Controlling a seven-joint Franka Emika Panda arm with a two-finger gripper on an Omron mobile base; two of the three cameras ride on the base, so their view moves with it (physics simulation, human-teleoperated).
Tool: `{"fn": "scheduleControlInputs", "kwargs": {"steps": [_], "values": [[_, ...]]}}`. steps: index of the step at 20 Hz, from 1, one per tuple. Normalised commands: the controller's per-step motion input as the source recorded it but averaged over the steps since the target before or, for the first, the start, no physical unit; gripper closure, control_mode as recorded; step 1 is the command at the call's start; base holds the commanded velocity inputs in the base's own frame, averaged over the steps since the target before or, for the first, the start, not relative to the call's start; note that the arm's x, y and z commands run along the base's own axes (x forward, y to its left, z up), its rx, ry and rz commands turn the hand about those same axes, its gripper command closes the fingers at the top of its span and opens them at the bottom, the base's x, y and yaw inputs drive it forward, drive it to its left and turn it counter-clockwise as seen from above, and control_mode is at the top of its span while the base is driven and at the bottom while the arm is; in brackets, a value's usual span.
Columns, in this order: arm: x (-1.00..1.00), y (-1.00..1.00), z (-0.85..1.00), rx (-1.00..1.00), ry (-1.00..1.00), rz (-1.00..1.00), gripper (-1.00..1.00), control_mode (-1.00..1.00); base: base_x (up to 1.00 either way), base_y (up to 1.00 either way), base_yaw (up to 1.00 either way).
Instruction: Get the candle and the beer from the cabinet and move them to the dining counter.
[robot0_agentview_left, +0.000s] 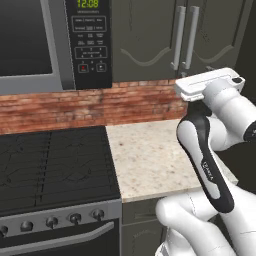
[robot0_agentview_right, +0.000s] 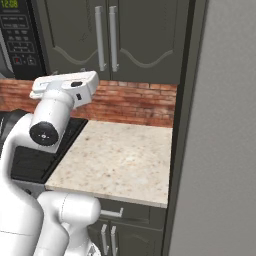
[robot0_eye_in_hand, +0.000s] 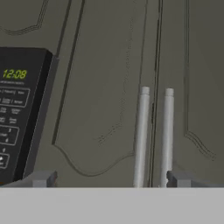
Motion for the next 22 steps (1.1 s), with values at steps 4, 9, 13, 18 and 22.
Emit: {"fn": "scheduleControlInputs", "kwargs": {"steps": [4,9,13,18,22], "values": [[0.23,-0.01,0.00,0.00,0.01,-0.01,-1.00,-1.00,0.00,0.00,0.00],[0.51,-0.01,0.00,0.01,0.09,-0.03,-1.00,-1.00,0.00,0.00,0.00],[0.38,-0.12,0.00,0.00,0.05,0.00,-1.00,-1.00,0.00,0.00,0.00],[0.33,-0.18,0.00,0.00,0.01,0.00,-1.00,-1.00,0.00,0.00,0.00],[0.31,-0.18,0.00,0.00,0.00,0.00,-1.00,-1.00,0.00,0.00,0.00]]}}
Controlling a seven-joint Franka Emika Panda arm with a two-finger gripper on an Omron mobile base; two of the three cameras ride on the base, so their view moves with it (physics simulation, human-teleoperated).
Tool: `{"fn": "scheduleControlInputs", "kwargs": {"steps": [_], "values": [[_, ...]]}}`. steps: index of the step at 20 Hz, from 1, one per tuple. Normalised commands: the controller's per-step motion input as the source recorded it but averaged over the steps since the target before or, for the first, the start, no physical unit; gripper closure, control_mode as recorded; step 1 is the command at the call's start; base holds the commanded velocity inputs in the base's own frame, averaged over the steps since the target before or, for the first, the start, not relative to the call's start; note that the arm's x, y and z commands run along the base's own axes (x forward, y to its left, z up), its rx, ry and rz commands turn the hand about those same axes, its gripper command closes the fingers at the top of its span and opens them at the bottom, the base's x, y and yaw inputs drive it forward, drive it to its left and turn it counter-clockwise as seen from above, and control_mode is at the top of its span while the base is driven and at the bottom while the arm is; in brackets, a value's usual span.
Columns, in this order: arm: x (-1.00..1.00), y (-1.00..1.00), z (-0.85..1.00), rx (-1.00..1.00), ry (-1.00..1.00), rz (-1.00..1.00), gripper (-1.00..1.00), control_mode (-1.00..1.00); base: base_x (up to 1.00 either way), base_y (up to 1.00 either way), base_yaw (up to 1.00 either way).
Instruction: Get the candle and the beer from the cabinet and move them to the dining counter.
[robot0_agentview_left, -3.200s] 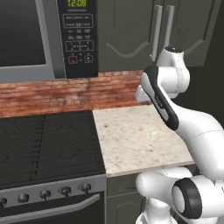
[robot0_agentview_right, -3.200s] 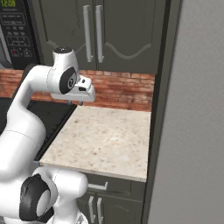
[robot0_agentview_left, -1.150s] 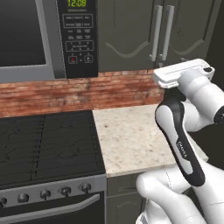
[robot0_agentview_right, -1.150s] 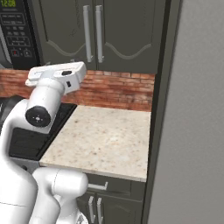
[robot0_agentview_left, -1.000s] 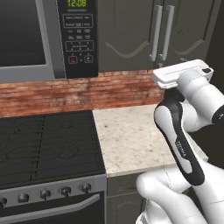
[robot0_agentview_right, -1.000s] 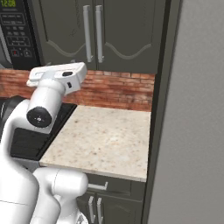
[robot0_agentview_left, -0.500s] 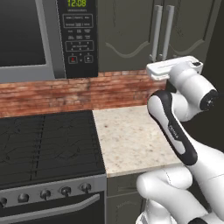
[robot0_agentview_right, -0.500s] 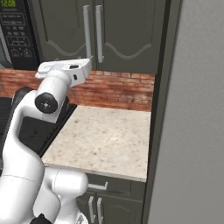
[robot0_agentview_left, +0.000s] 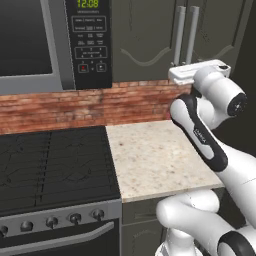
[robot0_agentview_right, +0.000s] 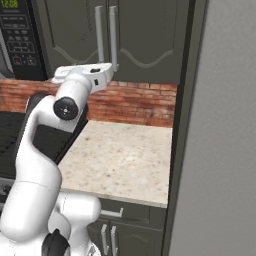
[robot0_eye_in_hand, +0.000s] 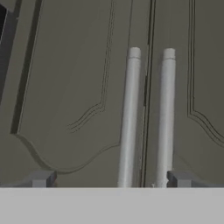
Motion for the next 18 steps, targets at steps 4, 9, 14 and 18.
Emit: {"fn": "scheduleControlInputs", "kwargs": {"steps": [4,9,14,18], "values": [[0.34,-0.04,0.00,0.00,0.01,0.00,-1.00,-1.00,0.00,0.00,0.00],[0.37,0.02,0.00,0.00,0.00,0.00,-1.00,-1.00,0.00,0.00,0.00],[0.39,0.04,0.00,0.00,0.00,0.00,-1.00,-1.00,0.00,0.00,0.00],[0.39,0.00,0.00,0.00,0.00,0.00,-1.00,-1.00,0.00,0.00,0.00]]}}
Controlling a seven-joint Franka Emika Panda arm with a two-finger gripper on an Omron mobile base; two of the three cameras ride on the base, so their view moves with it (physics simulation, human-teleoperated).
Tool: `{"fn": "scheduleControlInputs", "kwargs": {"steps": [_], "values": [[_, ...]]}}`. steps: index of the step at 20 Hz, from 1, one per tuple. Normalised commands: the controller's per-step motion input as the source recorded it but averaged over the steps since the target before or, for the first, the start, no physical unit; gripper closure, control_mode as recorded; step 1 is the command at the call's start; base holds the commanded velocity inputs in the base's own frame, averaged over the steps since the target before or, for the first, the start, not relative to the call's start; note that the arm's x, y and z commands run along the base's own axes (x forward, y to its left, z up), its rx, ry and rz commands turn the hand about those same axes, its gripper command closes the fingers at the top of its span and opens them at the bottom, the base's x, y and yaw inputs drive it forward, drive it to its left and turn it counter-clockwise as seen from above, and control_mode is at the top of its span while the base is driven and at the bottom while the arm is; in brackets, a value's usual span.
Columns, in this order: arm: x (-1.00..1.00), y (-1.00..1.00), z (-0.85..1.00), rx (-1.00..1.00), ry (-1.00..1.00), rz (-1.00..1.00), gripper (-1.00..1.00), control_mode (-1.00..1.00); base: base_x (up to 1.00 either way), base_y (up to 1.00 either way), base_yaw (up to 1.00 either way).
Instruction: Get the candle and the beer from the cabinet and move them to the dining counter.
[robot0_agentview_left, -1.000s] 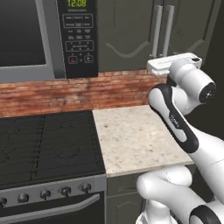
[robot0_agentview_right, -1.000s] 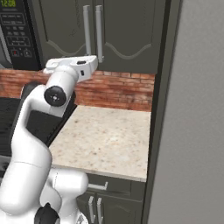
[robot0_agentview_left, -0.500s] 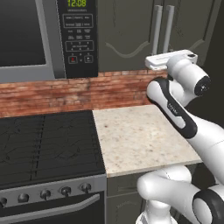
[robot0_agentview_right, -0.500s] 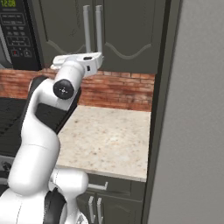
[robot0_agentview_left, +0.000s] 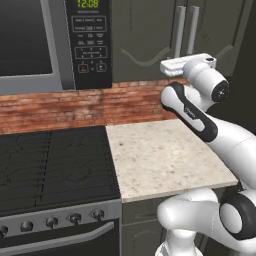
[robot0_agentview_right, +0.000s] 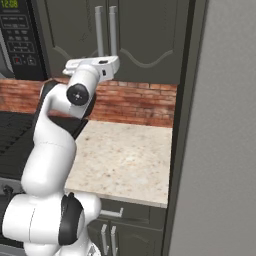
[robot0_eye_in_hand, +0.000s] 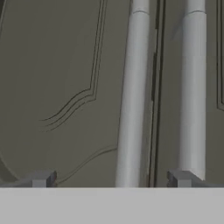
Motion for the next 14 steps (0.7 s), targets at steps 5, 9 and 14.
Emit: {"fn": "scheduleControlInputs", "kwargs": {"steps": [5,9,14], "values": [[0.39,0.00,0.00,0.00,0.00,0.00,-1.00,-1.00,0.00,0.00,0.00],[0.39,0.00,0.00,0.00,0.00,0.00,-1.00,-1.00,0.00,0.00,0.00],[0.41,0.00,0.00,0.00,0.00,0.00,-1.00,-1.00,0.00,0.00,0.00]]}}
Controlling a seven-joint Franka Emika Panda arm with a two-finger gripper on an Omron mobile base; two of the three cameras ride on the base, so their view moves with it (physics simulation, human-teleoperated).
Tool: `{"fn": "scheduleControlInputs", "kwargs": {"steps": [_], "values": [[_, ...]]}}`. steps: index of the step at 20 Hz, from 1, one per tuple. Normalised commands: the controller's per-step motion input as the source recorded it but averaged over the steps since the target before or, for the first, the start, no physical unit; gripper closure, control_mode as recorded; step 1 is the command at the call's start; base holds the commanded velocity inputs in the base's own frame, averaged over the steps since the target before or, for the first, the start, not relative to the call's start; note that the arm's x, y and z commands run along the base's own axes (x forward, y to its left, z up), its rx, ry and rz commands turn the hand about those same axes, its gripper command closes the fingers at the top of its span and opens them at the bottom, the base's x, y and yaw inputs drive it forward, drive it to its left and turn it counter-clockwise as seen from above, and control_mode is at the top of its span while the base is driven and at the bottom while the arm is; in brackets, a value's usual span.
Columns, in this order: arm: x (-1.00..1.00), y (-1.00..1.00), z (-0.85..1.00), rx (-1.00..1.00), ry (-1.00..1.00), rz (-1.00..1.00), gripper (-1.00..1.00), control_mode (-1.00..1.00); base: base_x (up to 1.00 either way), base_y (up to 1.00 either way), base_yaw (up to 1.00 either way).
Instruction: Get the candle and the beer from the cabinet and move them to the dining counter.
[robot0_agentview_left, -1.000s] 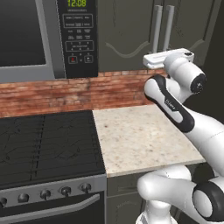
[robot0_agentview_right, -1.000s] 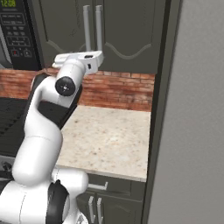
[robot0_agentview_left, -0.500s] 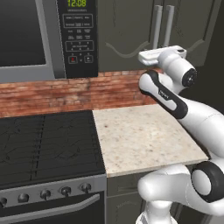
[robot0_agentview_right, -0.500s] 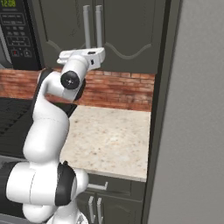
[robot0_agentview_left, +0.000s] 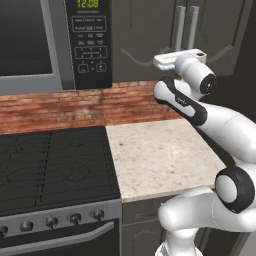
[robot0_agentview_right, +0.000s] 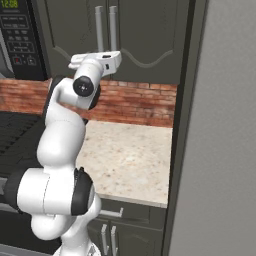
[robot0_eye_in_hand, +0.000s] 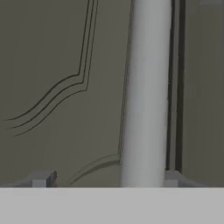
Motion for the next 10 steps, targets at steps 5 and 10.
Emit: {"fn": "scheduleControlInputs", "kwargs": {"steps": [5,10], "values": [[0.39,0.00,0.00,0.00,0.03,0.00,-1.00,-1.00,0.00,0.00,0.00],[0.38,0.02,-0.04,0.00,0.07,0.00,1.00,-1.00,0.00,0.00,0.00]]}}
